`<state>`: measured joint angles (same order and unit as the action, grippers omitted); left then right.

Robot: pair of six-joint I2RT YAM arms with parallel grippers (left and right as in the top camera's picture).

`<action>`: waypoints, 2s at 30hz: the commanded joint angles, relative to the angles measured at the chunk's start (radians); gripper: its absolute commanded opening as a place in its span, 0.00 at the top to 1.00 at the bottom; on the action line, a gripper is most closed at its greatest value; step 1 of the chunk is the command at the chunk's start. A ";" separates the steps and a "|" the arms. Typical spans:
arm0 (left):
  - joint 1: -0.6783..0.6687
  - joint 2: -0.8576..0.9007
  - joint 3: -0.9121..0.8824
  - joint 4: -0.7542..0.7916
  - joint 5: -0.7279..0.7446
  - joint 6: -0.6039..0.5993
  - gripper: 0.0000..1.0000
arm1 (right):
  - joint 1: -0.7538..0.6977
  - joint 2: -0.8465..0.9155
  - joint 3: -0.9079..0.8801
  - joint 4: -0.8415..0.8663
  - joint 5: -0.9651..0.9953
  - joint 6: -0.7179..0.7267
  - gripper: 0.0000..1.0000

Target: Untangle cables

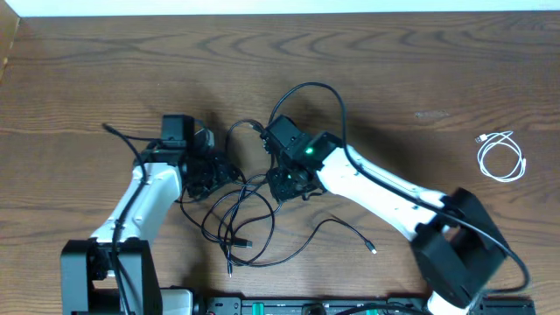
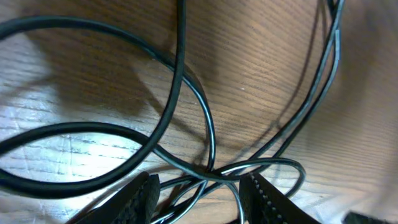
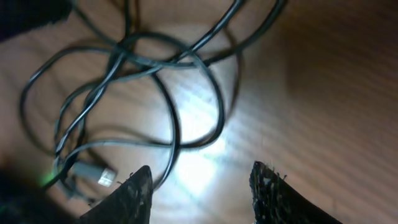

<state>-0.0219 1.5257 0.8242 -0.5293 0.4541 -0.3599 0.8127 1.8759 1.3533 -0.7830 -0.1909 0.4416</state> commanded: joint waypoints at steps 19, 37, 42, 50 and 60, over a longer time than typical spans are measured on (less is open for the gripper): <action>-0.051 -0.011 0.005 -0.011 -0.174 -0.087 0.53 | 0.000 0.224 0.007 0.142 0.095 0.085 0.99; -0.051 -0.011 0.004 0.008 -0.073 -0.087 0.41 | 0.092 -0.026 0.007 0.182 -0.087 -0.151 0.99; -0.051 -0.011 0.004 0.009 -0.073 -0.087 0.42 | 0.117 -0.043 0.007 0.216 -0.093 -0.152 0.99; -0.051 -0.011 0.004 0.009 -0.073 -0.087 0.73 | 0.125 -0.125 0.007 0.241 -0.103 -0.183 0.99; -0.051 -0.011 0.004 -0.003 -0.124 -0.088 0.92 | 0.124 -0.288 0.007 0.214 -0.099 -0.196 0.99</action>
<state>-0.0692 1.5257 0.8242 -0.5220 0.3660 -0.4480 0.9337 1.6455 1.3533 -0.5636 -0.2909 0.2657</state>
